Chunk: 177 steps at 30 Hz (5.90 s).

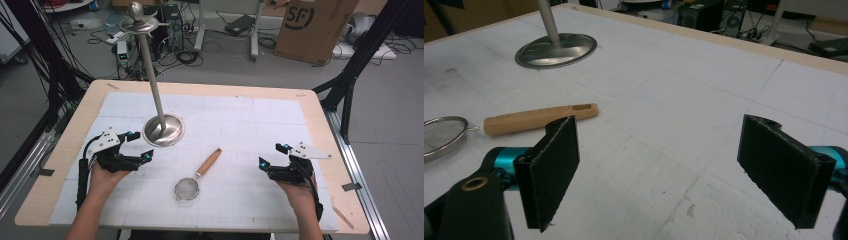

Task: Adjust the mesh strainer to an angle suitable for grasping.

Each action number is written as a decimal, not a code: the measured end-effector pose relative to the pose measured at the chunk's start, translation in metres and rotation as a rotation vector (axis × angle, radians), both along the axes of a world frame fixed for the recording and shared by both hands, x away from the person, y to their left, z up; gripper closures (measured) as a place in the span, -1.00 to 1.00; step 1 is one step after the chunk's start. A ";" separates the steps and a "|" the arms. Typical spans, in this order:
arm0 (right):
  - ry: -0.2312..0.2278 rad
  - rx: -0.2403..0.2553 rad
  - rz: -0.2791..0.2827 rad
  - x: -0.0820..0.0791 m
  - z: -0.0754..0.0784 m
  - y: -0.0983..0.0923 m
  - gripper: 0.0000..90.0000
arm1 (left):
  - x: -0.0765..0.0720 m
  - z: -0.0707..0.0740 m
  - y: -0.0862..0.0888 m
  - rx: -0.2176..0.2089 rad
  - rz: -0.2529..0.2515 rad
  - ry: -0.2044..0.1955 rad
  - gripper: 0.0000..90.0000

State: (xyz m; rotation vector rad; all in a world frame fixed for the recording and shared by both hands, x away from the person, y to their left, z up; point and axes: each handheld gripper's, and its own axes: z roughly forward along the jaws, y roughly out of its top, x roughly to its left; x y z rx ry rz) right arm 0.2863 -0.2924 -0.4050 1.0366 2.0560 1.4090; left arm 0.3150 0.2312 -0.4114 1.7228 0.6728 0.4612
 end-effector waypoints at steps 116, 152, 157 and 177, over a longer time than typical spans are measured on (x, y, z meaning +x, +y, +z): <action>0.046 -0.048 0.013 0.002 -0.007 0.010 -0.65 | 0.014 -0.013 -0.172 0.550 -0.370 0.317 0.37; 0.046 -0.043 0.011 0.003 -0.006 0.010 -0.65 | 0.014 -0.011 -0.177 0.631 -0.415 0.342 0.43; 0.048 -0.046 0.012 0.003 -0.007 0.010 -0.65 | 0.014 -0.011 -0.178 0.638 -0.413 0.350 0.42; 0.059 -0.056 0.015 0.004 -0.009 0.012 -0.65 | 0.019 -0.003 -0.202 0.801 -0.431 0.386 0.41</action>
